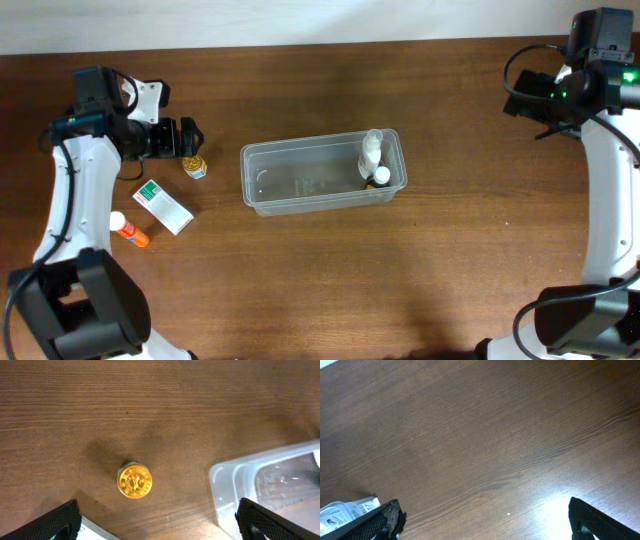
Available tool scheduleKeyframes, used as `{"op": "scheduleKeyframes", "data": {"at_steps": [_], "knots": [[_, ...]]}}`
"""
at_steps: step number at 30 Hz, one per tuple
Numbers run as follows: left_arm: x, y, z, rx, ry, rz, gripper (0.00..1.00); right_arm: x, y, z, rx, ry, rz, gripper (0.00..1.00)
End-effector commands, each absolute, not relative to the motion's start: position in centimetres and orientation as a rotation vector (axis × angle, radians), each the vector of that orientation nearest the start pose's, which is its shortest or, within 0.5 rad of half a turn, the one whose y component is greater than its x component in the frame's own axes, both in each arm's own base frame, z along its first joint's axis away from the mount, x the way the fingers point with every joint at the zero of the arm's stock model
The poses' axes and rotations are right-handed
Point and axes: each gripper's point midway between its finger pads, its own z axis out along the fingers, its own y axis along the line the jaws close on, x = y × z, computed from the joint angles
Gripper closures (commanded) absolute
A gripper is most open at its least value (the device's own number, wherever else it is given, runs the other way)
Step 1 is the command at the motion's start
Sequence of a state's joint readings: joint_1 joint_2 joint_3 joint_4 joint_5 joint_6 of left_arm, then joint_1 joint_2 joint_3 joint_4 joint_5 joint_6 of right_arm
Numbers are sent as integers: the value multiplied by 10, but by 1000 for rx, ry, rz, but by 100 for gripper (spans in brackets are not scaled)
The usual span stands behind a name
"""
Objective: Pack container
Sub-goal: 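Reach the left gripper down to the gold-lidded jar and grasp it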
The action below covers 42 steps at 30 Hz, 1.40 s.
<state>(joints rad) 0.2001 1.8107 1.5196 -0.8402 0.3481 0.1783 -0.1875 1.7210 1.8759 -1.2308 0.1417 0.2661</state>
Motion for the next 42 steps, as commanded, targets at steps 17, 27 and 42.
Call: {"op": "scheduleKeyframes", "data": {"at_steps": [17, 27, 42], "knots": [[446, 42, 72, -96, 2819, -119, 3, 396, -103, 263, 661, 2535, -168, 2], [451, 42, 39, -97, 2861, -127, 7, 396, -103, 263, 661, 2535, -168, 2], [458, 13, 24, 99, 2871, 232, 7, 396, -103, 263, 661, 2535, -168, 2]]}}
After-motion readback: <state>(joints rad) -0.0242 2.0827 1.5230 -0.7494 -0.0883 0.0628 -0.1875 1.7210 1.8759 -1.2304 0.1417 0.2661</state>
